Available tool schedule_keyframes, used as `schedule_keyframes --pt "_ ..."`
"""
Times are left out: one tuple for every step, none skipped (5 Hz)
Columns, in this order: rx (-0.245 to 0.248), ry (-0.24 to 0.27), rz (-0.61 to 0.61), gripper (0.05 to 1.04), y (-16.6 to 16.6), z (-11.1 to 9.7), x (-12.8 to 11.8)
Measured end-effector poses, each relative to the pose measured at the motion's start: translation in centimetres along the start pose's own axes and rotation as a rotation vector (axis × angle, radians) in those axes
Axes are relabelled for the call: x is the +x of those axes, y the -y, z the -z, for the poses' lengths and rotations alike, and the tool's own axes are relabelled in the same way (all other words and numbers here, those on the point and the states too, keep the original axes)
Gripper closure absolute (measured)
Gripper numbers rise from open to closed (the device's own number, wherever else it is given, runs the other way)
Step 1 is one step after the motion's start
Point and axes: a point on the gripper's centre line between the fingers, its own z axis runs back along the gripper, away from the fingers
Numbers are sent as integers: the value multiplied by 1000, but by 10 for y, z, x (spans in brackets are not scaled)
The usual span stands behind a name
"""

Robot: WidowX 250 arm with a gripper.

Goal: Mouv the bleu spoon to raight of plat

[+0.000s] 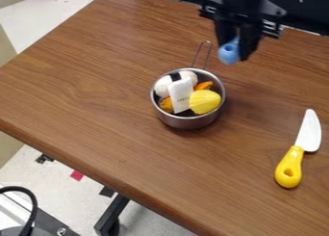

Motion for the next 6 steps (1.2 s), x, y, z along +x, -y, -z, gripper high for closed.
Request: schedule_keyframes --pt "19 2 -86 772 8 14 19" --pt "33 26 -94 772 23 27 30" --pt "26 35 -134 772 34 49 27" --pt "36 47 -118 772 43 62 21" --pt "81 37 -129 772 44 82 19" --pt "70 30 -140 772 40 83 21"
